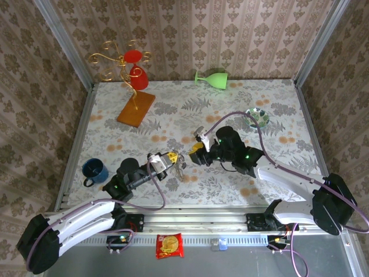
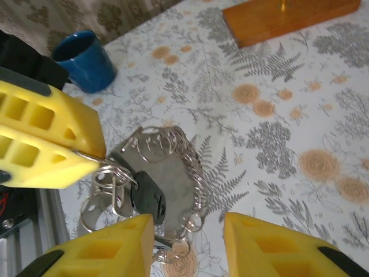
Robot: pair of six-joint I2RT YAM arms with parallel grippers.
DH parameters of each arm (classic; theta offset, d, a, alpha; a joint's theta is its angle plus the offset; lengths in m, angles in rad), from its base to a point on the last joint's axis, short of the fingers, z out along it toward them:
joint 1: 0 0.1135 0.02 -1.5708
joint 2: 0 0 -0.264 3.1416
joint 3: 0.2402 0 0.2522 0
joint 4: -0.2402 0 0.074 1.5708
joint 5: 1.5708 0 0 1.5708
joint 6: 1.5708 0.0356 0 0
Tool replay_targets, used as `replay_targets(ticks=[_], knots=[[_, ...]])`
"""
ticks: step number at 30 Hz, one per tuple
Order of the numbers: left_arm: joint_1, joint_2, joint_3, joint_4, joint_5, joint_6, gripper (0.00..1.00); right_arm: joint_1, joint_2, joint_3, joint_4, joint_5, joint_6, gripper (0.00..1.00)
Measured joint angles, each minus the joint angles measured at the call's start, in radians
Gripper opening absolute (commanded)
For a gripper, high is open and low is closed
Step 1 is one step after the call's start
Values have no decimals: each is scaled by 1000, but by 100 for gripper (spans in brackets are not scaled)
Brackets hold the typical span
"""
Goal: Put the keys on the keyring
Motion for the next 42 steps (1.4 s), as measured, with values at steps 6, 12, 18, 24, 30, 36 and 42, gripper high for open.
replay_targets(ticks=[6, 12, 18, 24, 30, 36, 42], knots=[[0, 5, -6, 19, 1, -17, 0, -1, 34, 18, 19, -146, -97, 35], [0, 11, -9, 38, 5, -24, 0, -1, 76, 30, 23, -187, -239, 27], [0, 11, -13, 43, 13, -34, 0, -1, 104, 41, 44, -190, -323, 23], [0, 12, -13, 44, 21, -41, 0, -1, 105, 47, 59, -190, -367, 16], [0, 12, -13, 48, 23, -43, 0, -1, 105, 60, 55, -200, -397, 5], [0, 15, -16, 54, 23, -43, 0, -1, 115, 73, 36, -209, -416, 0], [0, 26, -26, 74, 23, -48, 0, -1, 126, 77, 24, -211, -420, 1]])
